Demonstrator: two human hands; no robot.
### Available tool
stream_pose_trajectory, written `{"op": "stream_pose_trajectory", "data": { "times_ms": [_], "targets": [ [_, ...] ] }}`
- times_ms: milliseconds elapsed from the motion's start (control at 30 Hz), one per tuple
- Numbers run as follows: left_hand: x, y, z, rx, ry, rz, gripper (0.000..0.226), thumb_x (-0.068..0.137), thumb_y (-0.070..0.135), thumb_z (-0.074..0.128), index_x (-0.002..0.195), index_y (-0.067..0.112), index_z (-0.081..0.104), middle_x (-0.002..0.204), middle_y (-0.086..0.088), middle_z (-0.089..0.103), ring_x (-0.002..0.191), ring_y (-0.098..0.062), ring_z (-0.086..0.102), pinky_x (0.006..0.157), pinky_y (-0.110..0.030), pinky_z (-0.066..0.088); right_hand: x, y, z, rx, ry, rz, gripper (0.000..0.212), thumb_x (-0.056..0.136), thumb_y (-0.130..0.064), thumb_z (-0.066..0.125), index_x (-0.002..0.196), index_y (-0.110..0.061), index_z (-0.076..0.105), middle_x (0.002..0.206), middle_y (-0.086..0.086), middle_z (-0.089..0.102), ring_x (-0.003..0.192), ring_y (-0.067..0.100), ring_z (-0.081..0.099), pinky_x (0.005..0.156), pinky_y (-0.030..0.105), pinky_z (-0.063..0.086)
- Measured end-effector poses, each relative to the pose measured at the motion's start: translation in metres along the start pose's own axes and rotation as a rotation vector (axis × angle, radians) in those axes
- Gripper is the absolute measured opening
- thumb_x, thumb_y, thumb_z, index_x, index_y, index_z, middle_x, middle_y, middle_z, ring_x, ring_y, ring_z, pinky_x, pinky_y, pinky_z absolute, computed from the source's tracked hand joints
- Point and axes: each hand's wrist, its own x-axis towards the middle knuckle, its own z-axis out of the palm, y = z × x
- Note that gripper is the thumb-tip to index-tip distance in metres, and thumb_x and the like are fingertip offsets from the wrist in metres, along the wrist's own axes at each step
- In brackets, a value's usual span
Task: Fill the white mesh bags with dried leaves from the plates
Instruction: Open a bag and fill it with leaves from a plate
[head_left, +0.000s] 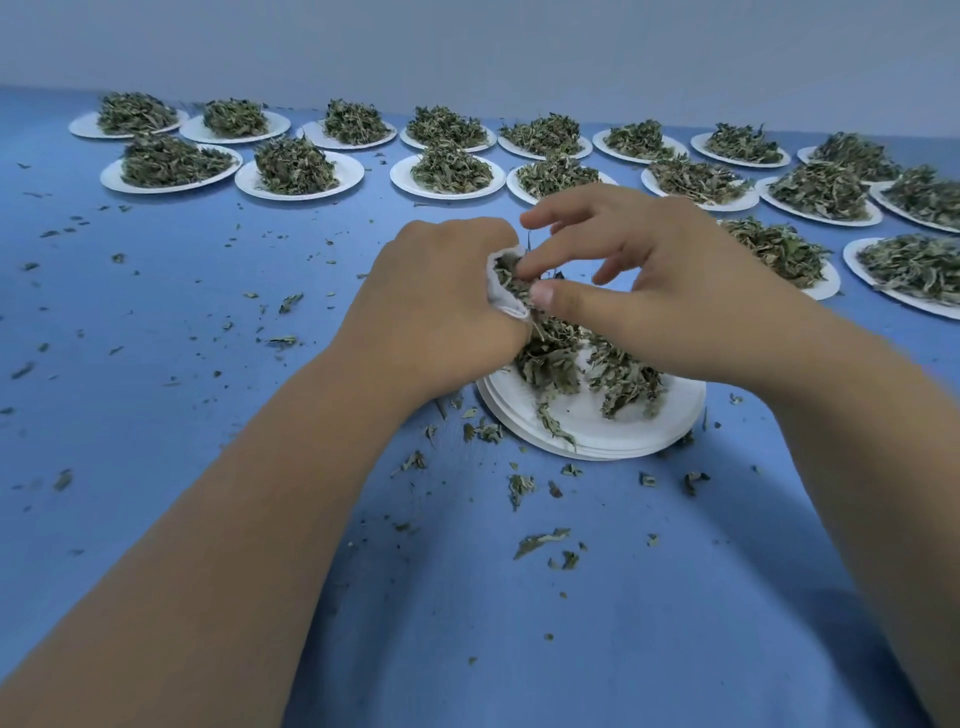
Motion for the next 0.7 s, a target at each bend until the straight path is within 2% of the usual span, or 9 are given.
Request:
{"op": "stream_pose_trajectory", "data": {
  "times_ms": [100,167,200,333,367,433,500,633,700],
  "targets": [
    [-0.001,0.002,0.002,0.017,-0.046,0.029,0.017,0.066,0.020,0.057,0.065,0.020,0.040,0.054,0.001,0.031,0.051,-0.017,0.026,0.049,-0.030,0.020,0.005,-0.002,0.005,0.005,0.004,-0.011,0.014,0.093,-0.026,0.070,0.103,-0.034,0.078,0.132,-0.015,0.060,0.112,-0.007,0.055,0.088,0.016,0.043],
    [-0.002,0.002,0.002,0.021,-0.065,0.035,0.009,0.066,0.022,0.054,0.067,0.024,0.045,0.054,0.002,0.037,0.049,-0.014,0.032,0.048,-0.029,0.023,0.006,-0.004,0.010,-0.007,0.017,-0.036,0.012,0.092,-0.023,0.072,0.100,-0.030,0.079,0.123,-0.011,0.065,0.097,-0.009,0.057,0.081,0.006,0.037],
    [-0.002,0.001,0.001,0.018,-0.059,0.033,0.005,0.066,0.023,0.052,0.069,0.025,0.048,0.054,0.003,0.040,0.049,-0.014,0.034,0.048,-0.028,0.025,0.006,-0.004,0.011,0.004,0.048,-0.039,0.011,0.090,-0.024,0.074,0.099,-0.030,0.079,0.118,-0.012,0.067,0.092,-0.007,0.058,0.077,0.005,0.036],
    [0.000,-0.004,-0.003,0.000,-0.013,-0.013,0.014,0.064,0.026,0.056,0.064,0.030,0.043,0.051,0.007,0.039,0.048,-0.010,0.034,0.049,-0.027,0.025,0.000,-0.004,0.002,0.092,0.196,0.050,0.017,0.085,-0.043,0.076,0.096,-0.034,0.067,0.102,-0.024,0.065,0.084,0.002,0.067,0.069,0.022,0.049],
    [0.000,-0.004,-0.004,-0.005,-0.013,-0.025,0.014,0.063,0.026,0.055,0.063,0.033,0.043,0.052,0.008,0.042,0.049,-0.008,0.036,0.050,-0.027,0.026,-0.002,-0.004,0.000,0.141,0.175,0.065,0.017,0.085,-0.040,0.077,0.095,-0.031,0.066,0.100,-0.021,0.067,0.081,0.004,0.069,0.067,0.024,0.052],
    [0.000,-0.003,-0.003,-0.018,-0.018,-0.024,0.016,0.062,0.027,0.054,0.060,0.035,0.040,0.051,0.010,0.045,0.049,-0.008,0.039,0.049,-0.022,0.025,-0.003,-0.006,0.001,0.206,0.121,0.052,0.011,0.084,-0.021,0.081,0.092,-0.021,0.072,0.091,-0.011,0.074,0.080,0.007,0.073,0.071,0.028,0.060],
    [-0.001,0.000,-0.001,-0.007,-0.015,0.002,0.020,0.062,0.028,0.054,0.058,0.029,0.035,0.048,0.005,0.039,0.048,-0.014,0.033,0.047,-0.026,0.022,-0.002,-0.010,0.006,0.195,0.146,0.032,0.011,0.082,-0.008,0.081,0.089,-0.016,0.077,0.083,-0.006,0.076,0.078,0.008,0.074,0.078,0.030,0.061],
    [-0.001,0.000,0.000,0.038,-0.010,0.017,0.012,0.065,0.030,0.057,0.071,0.020,0.053,0.054,0.000,0.045,0.055,-0.021,0.044,0.047,-0.038,0.036,0.006,-0.018,0.012,0.167,0.227,-0.019,0.011,0.078,-0.004,0.080,0.083,-0.014,0.077,0.078,-0.004,0.075,0.074,0.011,0.073,0.075,0.033,0.061],
    [-0.002,-0.001,0.001,0.043,0.002,0.015,0.010,0.068,0.031,0.059,0.074,0.024,0.056,0.055,0.003,0.047,0.057,-0.019,0.047,0.049,-0.033,0.034,0.010,-0.021,0.015,0.145,0.251,-0.051,0.010,0.076,-0.003,0.078,0.081,-0.011,0.073,0.078,-0.004,0.074,0.074,0.010,0.072,0.071,0.030,0.059]
  ]
}}
